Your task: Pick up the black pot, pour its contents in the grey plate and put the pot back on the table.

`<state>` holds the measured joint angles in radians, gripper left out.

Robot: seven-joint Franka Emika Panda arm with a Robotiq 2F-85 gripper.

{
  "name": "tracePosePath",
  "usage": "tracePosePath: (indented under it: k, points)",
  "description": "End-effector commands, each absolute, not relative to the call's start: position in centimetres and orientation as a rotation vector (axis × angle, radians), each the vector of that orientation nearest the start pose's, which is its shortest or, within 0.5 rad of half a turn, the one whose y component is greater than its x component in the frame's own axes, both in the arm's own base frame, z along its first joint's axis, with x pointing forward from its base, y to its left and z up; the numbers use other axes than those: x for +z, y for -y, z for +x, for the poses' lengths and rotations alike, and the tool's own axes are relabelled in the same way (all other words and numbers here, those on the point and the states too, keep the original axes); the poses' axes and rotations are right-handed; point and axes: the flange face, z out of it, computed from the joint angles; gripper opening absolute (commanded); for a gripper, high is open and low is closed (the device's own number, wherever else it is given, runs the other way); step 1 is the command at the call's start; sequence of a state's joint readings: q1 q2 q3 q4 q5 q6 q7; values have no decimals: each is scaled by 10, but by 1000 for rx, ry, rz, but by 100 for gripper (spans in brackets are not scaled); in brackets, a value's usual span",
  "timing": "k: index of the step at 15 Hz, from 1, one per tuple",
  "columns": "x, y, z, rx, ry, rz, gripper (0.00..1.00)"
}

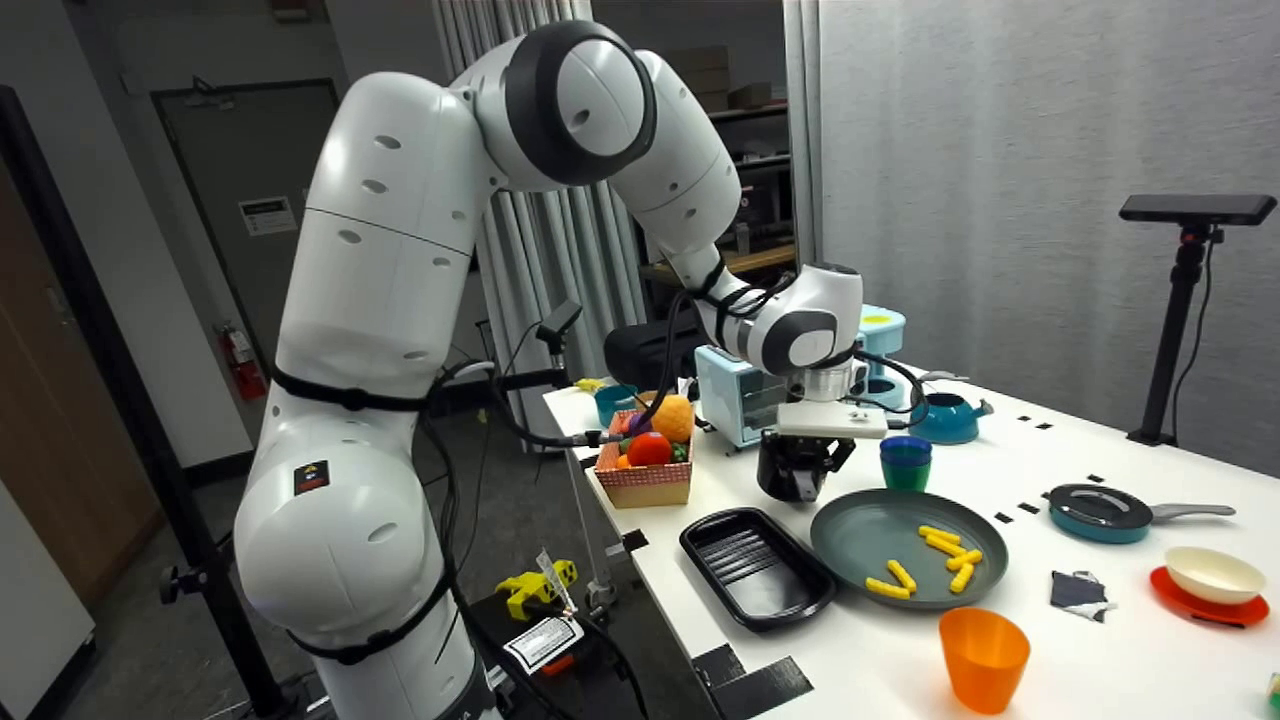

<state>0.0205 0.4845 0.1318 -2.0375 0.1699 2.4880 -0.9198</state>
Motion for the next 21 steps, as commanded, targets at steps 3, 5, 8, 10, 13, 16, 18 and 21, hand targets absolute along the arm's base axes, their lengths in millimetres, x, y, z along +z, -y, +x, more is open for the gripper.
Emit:
tracePosePath:
  k: [3,5,8,10,13,16,18,21]
  points:
    - [192,-82,610,-11,1311,-2736,12]
    - [191,-81,614,-1,1300,-2752,12]
    - [190,-81,617,13,1282,-2771,62]
    - [190,-81,618,14,1272,-2782,76]
    - [190,-82,621,11,1263,-2791,98]
    - [190,-83,622,-6,1244,-2792,100]
    - [190,-85,624,-53,1222,-2792,100]
    - [190,-87,626,-89,1174,-2805,100]
